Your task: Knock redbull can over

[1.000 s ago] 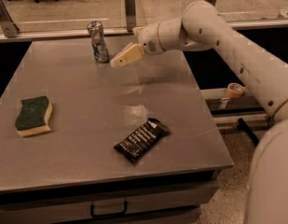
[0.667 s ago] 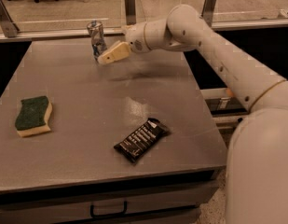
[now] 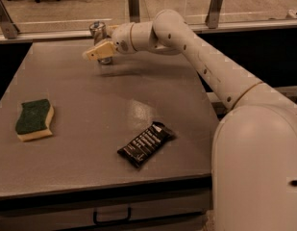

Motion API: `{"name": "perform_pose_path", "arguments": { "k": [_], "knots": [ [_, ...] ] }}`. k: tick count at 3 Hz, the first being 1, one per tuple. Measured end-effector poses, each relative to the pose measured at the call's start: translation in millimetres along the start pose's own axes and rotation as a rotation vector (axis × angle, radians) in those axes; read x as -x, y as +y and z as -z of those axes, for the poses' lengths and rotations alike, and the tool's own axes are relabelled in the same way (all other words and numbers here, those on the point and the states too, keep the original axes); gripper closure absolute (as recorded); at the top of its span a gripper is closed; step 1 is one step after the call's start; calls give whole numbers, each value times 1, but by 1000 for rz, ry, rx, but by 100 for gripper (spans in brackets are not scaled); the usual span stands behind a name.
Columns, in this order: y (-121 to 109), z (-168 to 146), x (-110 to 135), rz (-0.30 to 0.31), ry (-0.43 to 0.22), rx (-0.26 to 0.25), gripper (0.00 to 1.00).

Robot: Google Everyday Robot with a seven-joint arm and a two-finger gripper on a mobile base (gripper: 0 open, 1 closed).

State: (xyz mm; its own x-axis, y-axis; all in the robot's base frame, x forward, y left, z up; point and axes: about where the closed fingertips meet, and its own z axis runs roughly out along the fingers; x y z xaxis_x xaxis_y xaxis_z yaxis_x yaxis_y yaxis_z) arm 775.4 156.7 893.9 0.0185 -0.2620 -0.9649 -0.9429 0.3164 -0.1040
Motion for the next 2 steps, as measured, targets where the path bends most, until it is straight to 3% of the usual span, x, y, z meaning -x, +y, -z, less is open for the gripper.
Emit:
{"name": "perform_pose_path", "arguments": {
  "k": [2],
  "knots": [
    [4,1,15,112,36,28,65]
  ]
}}
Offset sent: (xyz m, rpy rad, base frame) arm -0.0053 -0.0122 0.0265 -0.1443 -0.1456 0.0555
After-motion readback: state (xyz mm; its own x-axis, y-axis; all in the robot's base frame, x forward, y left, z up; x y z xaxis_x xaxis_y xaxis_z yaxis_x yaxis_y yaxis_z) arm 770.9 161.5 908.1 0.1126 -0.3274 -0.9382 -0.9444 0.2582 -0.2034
